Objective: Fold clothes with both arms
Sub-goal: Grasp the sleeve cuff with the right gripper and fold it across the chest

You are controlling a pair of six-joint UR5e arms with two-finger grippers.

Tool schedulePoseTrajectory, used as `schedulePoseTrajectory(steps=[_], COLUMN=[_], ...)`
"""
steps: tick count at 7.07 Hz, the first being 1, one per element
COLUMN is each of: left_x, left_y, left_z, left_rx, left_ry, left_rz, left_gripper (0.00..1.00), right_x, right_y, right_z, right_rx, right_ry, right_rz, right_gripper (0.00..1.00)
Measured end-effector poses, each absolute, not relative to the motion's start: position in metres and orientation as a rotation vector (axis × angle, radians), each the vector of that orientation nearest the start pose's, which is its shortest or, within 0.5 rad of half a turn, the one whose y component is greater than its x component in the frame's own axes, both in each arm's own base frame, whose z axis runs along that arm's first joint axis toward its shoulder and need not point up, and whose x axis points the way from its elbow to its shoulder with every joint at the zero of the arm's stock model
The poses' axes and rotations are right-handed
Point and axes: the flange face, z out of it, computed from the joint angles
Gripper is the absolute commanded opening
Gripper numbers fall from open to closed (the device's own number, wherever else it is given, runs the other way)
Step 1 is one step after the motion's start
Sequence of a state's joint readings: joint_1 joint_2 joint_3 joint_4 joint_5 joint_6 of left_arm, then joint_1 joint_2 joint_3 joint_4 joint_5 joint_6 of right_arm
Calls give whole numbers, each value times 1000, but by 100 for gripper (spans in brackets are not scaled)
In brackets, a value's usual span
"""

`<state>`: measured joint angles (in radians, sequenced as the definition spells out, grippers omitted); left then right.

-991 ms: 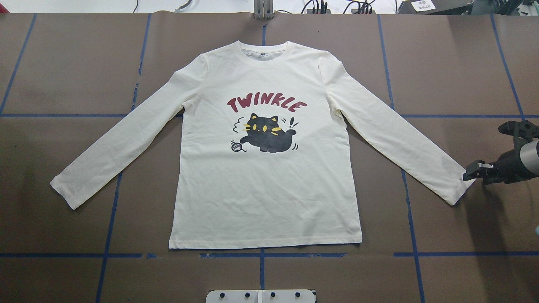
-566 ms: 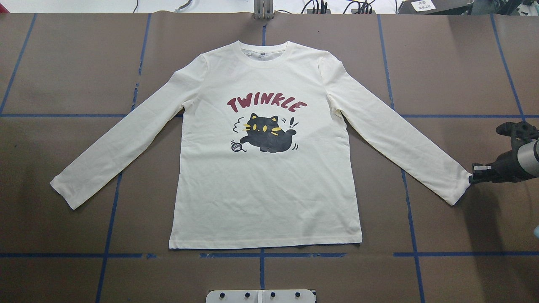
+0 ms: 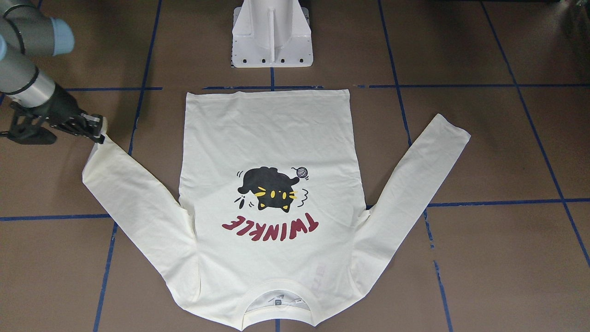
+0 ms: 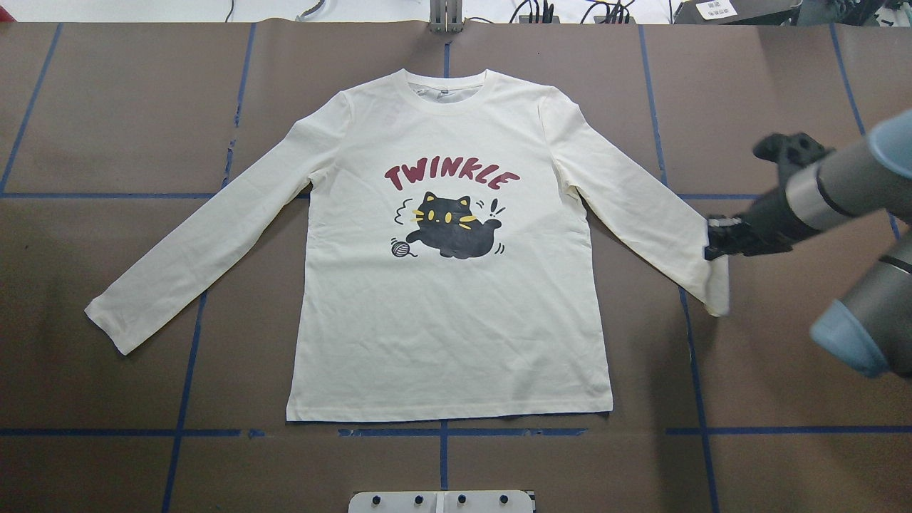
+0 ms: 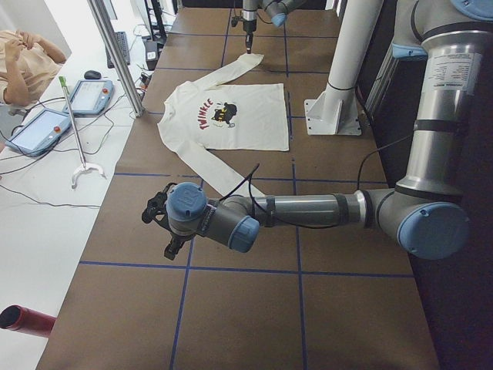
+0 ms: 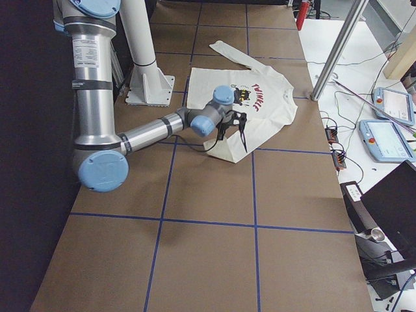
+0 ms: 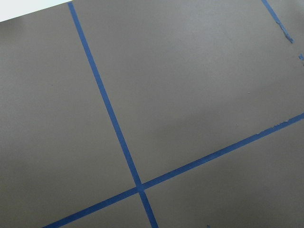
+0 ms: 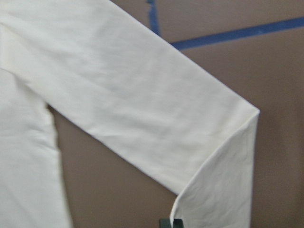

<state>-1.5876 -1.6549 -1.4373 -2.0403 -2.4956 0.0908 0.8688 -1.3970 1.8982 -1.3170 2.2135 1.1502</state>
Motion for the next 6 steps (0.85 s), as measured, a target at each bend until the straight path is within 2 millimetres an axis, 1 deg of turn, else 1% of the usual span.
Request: schedulePoseTrajectory(steps=[1, 2, 3, 4, 5, 6], left_x=[-63, -63, -63, -63, -63, -63], left_y=[-543, -543, -543, -543, -543, -543], left_z=[618, 617, 618, 618, 618, 618], left_rx=[447, 451, 451, 451, 453, 453], left_ry=[889, 889, 889, 889, 888, 888], left_rz=[265, 265, 264, 264, 265, 266], left_gripper=[100, 100, 100, 100, 100, 100], right_x=[-339, -388, -449, -524, -597, -649], right_y=[-497, -524, -542, -550, -551, -548], right_z=[281, 193, 122, 70, 39, 24], right_rx=[-69, -77, -65, -11, 57, 108], right_ry=[-945, -951, -968, -1002, -1039, -1059], right_rz=[218, 268, 296, 314, 345, 363], right_gripper=[0, 0, 0, 0, 10, 26])
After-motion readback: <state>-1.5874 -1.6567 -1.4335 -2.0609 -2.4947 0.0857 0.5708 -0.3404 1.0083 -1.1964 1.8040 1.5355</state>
